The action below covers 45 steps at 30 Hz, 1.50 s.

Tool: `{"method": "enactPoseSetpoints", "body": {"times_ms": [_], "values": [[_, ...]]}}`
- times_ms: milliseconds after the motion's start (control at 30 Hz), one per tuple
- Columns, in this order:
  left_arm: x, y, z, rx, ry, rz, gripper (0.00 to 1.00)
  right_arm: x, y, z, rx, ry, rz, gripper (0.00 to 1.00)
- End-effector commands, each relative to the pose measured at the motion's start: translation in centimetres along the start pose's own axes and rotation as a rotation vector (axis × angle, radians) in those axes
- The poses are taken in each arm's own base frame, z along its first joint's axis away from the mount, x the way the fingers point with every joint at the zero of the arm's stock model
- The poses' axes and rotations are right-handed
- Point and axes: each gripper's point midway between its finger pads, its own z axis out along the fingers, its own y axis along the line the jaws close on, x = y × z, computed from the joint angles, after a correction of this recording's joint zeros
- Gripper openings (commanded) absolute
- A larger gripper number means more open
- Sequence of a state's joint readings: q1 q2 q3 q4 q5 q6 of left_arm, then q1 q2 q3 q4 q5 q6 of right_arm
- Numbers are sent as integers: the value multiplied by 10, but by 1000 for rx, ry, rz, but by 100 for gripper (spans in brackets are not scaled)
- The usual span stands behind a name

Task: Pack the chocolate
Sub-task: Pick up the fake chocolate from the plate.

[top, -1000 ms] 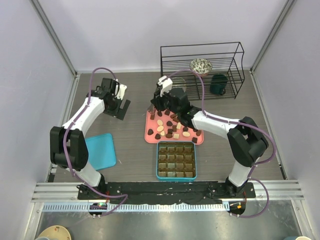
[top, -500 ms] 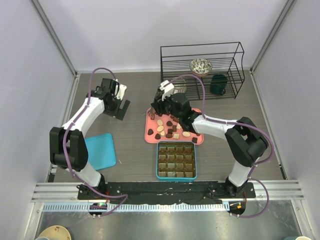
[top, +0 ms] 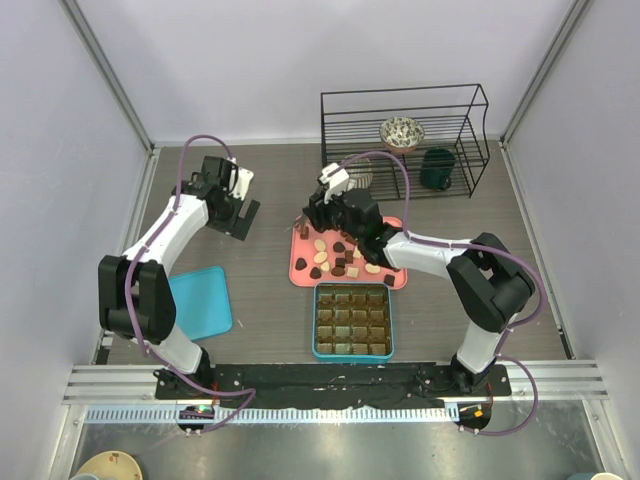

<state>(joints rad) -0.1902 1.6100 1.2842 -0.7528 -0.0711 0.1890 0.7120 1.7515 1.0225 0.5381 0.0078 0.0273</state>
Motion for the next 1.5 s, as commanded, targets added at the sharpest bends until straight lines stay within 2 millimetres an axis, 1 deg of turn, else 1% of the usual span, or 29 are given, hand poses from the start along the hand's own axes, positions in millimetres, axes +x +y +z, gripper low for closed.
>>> {"method": "enactPoseSetpoints", "body": {"times_ms": [0, 300, 533, 700, 733, 767, 833, 867, 933, 967, 1067, 1100, 1200, 1233, 1300, 1333, 1400, 1433, 1467], "values": [[-10, 7, -16, -28, -60, 10, 98, -12, 2, 4, 9, -64, -6, 49], [-8, 8, -18, -32, -60, 16, 98, 1, 6, 1, -2, -25, 2, 50], [-7, 8, -18, -36, -60, 17, 98, 6, 7, -3, 0, -4, 29, 49], [-6, 9, -21, -43, -68, 21, 98, 11, 11, -4, -12, 19, 55, 42], [-3, 8, -20, -42, -62, 27, 98, 13, 16, -5, -43, 29, 64, 41], [-4, 9, -20, -46, -64, 27, 98, 15, 17, -5, -44, 38, 69, 37], [-2, 9, -22, -50, -63, 27, 98, 17, 17, -6, -45, 46, 75, 34], [0, 8, -20, -46, -58, 29, 98, 16, 17, -6, -46, 47, 75, 30], [0, 9, -21, -47, -61, 26, 98, 14, 17, -7, -43, 45, 80, 26], [0, 8, -22, -44, -62, 29, 98, 14, 17, -7, -40, 48, 83, 21], [1, 8, -22, -43, -62, 25, 97, 2, 15, -11, -31, 31, 71, 15], [1, 8, -22, -43, -60, 26, 98, -9, 15, -13, -31, 13, 63, 14], [2, 7, -24, -43, -66, 27, 97, -28, 14, -20, -31, -8, 37, 11], [2, 7, -24, -42, -67, 27, 97, -40, 15, -27, -32, -21, 31, 11], [1, 7, -26, -43, -73, 28, 97, -51, 15, -35, -32, -32, 20, 10], [1, 7, -26, -42, -73, 27, 97, -62, 16, -45, -36, -44, 17, 9], [1, 7, -28, -43, -78, 29, 97, -70, 21, -55, -45, -52, 9, 9], [1, 8, -27, -43, -76, 27, 97, -78, 22, -66, -50, -59, 7, 8], [1, 7, -28, -42, -79, 29, 97, -76, 25, -72, -56, -50, 5, 8]]}}
